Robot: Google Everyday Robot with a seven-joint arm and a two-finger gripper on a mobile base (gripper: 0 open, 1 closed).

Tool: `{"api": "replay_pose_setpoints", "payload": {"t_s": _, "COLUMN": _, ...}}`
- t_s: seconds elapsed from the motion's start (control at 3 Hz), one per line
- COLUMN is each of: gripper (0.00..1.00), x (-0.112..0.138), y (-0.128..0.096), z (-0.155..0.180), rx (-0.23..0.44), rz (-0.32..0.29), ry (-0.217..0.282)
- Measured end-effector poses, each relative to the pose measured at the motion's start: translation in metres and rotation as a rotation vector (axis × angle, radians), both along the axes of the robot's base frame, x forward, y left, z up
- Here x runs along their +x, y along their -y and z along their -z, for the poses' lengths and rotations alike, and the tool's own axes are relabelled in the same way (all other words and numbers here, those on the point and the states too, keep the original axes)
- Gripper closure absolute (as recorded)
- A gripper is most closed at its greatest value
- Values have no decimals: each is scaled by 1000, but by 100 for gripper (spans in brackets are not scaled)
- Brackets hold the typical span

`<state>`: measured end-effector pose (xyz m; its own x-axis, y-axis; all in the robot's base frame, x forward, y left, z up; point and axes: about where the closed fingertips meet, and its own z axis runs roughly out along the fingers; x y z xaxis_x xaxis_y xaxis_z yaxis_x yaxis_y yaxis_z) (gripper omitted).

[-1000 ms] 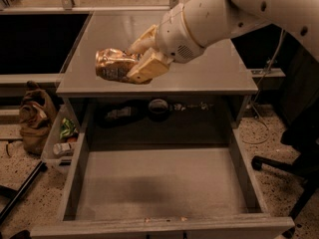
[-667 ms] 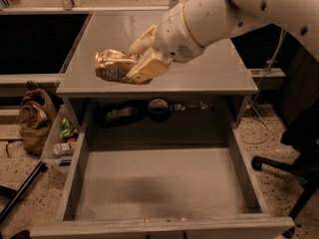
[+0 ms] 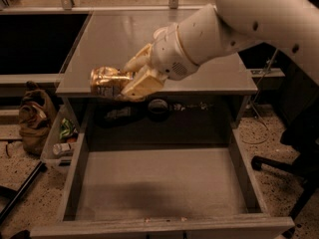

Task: Place orange can into top drawer

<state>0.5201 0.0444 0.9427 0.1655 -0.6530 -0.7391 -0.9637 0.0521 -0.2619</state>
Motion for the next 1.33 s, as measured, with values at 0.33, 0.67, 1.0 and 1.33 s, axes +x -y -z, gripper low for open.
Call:
{"api": "replay_pose_setpoints", "payload": {"t_s": 0.33, "gripper": 100, "x": -9, "y": -17, "z": 42, "rx": 33, "rz": -11, "ry": -49}}
{"api": "replay_pose_setpoints", "payload": {"t_s": 0.67, "gripper": 100, "x": -10, "y": -39, "z": 75, "rx": 21, "rz": -32, "ry": -38}}
{"api": "replay_pose_setpoints", "payload": {"t_s": 1.0, "gripper": 100, "x": -9, "y": -39, "z": 102, "rx": -56, "rz": -11, "ry": -37}}
{"api": "replay_pose_setpoints", "payload": {"t_s": 1.33, "gripper": 100, "x": -10, "y": -13, "z": 117, "rx": -114, "rz": 64, "ry": -41}}
